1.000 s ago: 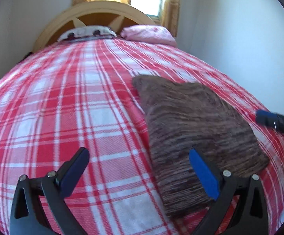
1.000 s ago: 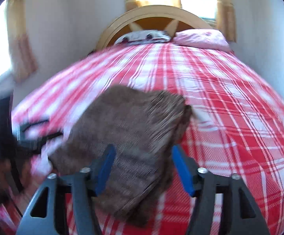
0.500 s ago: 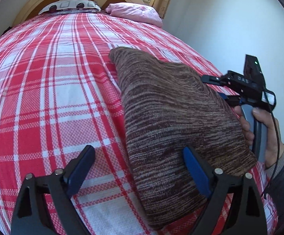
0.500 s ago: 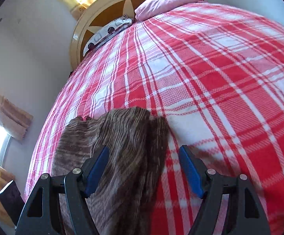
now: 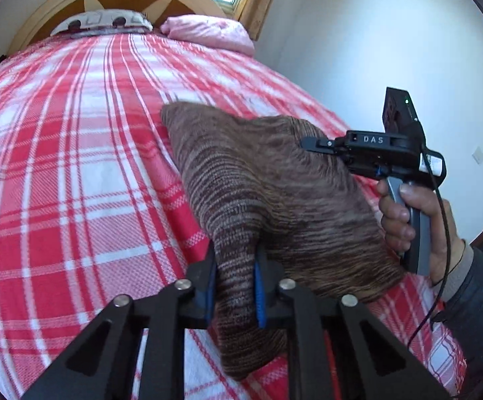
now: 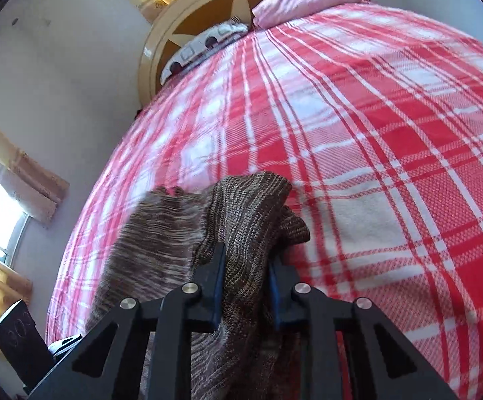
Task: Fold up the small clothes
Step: 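Lift the sweater end with both grippers and fold it over the rest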
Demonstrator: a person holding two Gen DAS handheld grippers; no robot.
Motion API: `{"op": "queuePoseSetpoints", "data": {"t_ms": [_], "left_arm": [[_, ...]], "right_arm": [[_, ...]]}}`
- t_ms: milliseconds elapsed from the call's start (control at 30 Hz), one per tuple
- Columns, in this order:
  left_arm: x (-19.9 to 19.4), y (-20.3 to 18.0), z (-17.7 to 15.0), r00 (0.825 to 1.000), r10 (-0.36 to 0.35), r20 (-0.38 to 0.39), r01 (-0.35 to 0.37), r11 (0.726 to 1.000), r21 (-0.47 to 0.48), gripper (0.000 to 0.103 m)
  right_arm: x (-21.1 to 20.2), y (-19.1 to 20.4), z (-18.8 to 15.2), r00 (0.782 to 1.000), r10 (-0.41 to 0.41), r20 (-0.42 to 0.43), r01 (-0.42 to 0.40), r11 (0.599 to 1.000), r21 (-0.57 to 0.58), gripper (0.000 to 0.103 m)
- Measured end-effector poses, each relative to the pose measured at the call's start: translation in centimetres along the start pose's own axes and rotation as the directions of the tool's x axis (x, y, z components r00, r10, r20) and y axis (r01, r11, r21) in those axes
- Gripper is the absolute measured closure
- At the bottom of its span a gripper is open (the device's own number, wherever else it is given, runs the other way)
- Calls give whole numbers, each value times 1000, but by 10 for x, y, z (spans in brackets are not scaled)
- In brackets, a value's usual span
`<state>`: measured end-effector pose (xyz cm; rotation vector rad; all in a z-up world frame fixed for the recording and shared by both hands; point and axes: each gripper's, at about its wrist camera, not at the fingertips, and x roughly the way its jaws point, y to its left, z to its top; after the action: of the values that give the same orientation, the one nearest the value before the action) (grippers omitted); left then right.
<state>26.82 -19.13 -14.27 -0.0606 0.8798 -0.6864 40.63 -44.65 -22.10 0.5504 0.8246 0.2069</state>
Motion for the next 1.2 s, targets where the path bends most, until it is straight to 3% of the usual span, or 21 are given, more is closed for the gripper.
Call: {"op": "queuePoseSetpoints", "data": {"t_ms": [167, 667, 1200], "left_arm": [[-33, 3, 0, 999, -1, 49, 2, 1000, -8, 92], [-125, 48, -33, 985, 47, 169, -33, 996, -87, 94], [-237, 123, -83, 933, 246, 262, -201, 961, -187, 94]], "right_arm": [[-22, 34, -5, 999, 40, 36, -39, 999, -20, 82], [-25, 156, -43, 985, 173, -25, -175, 975, -139, 83], [49, 307, -101, 922, 335, -192, -374, 899, -228, 83]]}}
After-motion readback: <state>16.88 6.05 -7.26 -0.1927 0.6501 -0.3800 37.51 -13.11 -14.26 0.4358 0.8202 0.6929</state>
